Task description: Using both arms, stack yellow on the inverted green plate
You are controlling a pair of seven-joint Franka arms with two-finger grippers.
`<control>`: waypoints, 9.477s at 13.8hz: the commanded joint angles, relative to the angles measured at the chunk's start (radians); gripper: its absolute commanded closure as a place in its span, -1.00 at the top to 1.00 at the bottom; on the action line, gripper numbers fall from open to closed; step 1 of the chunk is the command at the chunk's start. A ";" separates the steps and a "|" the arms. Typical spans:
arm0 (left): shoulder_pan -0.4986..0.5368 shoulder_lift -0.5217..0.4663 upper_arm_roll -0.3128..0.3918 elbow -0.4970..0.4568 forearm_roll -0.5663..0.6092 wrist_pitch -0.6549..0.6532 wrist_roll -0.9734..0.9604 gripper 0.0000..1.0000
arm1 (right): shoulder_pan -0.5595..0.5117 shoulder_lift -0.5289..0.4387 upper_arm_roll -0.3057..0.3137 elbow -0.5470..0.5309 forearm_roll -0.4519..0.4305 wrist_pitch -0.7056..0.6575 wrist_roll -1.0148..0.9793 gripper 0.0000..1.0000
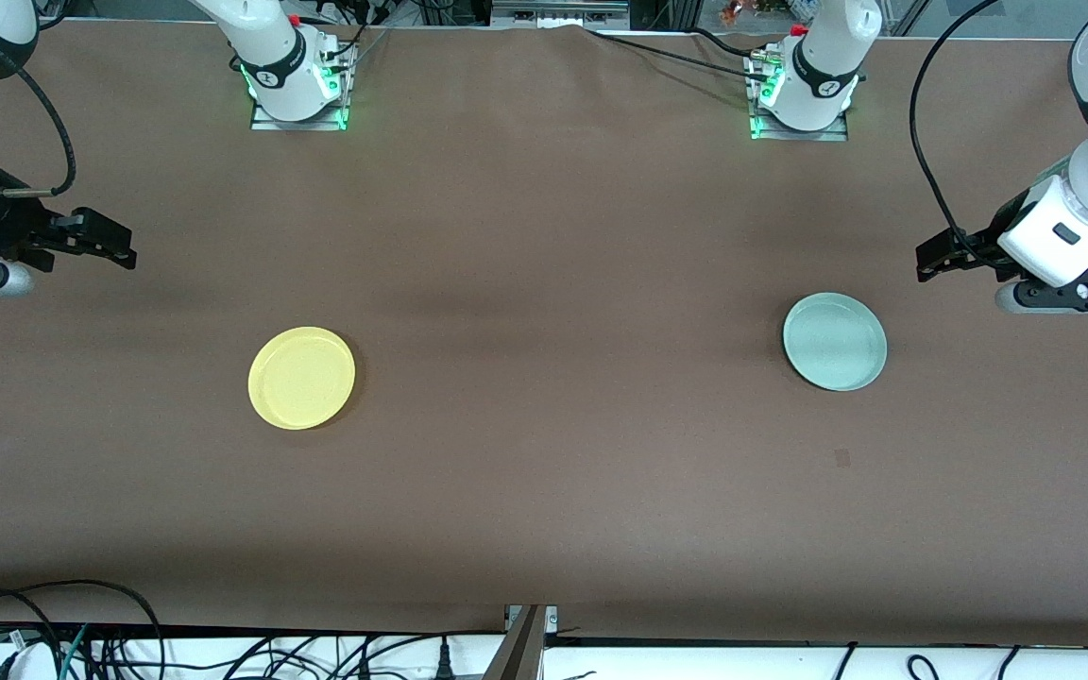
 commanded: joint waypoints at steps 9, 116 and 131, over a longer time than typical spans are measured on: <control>0.130 0.264 0.004 0.037 -0.023 0.117 0.556 1.00 | 0.000 0.012 0.001 0.016 -0.018 -0.012 -0.007 0.99; 0.034 -0.032 -0.015 0.040 -0.012 0.120 0.047 1.00 | -0.023 0.499 -0.010 -0.323 0.042 0.786 -0.109 0.69; 0.160 -0.046 -0.147 0.031 -0.003 0.087 0.046 1.00 | -0.012 0.473 -0.008 -0.318 0.042 0.714 -0.069 -0.16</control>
